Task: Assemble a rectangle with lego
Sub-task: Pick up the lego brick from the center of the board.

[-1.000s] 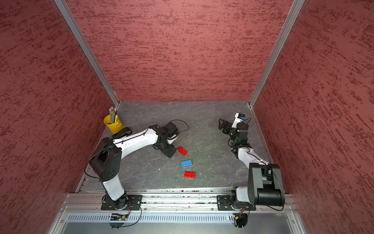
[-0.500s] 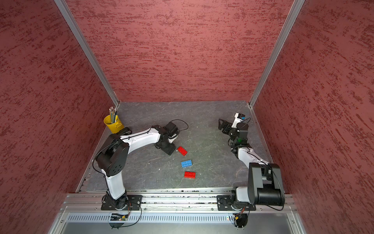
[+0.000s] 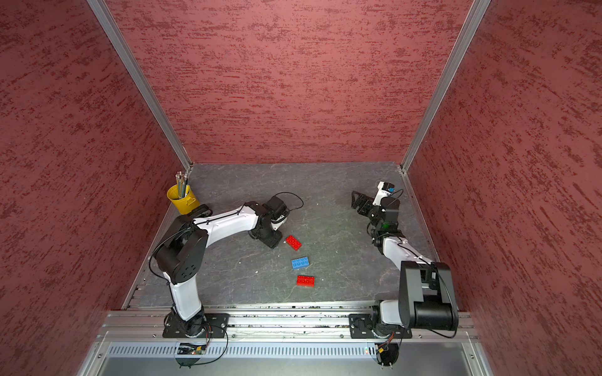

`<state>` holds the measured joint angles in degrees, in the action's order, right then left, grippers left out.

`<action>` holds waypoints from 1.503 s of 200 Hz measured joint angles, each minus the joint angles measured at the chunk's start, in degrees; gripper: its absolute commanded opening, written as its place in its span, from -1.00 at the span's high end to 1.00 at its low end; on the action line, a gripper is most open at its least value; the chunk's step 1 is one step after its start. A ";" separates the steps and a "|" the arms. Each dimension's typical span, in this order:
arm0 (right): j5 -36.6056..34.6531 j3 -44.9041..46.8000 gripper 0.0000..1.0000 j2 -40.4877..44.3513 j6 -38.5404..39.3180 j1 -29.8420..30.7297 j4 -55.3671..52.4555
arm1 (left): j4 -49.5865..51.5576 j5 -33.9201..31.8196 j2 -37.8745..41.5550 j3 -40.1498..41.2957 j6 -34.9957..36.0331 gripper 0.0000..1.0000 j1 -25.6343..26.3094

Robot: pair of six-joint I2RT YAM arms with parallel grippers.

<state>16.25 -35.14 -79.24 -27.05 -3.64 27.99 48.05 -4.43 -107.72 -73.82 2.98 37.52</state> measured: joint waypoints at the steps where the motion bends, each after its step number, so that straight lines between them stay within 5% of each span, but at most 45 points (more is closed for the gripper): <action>1: 0.00 0.00 -0.85 0.00 0.02 0.00 0.00 | 0.00 0.00 0.00 0.00 -0.02 -0.37 0.00; 87: 0.02 0.00 -0.86 -0.11 0.02 0.00 0.00 | 1.01 -0.70 0.00 0.02 -1.16 -0.41 0.26; 146: 0.07 0.00 -0.86 -0.13 0.02 0.00 0.04 | 0.98 -1.27 0.09 1.73 -2.10 -0.65 0.63; 224: 0.09 0.00 -0.86 -0.17 0.00 0.00 0.11 | 0.42 -1.95 1.20 3.43 -3.04 -0.29 0.79; 300: 0.68 0.00 -0.85 -0.17 -0.70 0.00 0.98 | -4.07 -6.78 3.28 3.19 -3.82 -0.22 0.94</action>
<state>16.93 -35.14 -79.42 -27.75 -3.64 28.97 43.99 -11.20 -104.44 -70.63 -0.84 38.46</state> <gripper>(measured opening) 0.926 0.664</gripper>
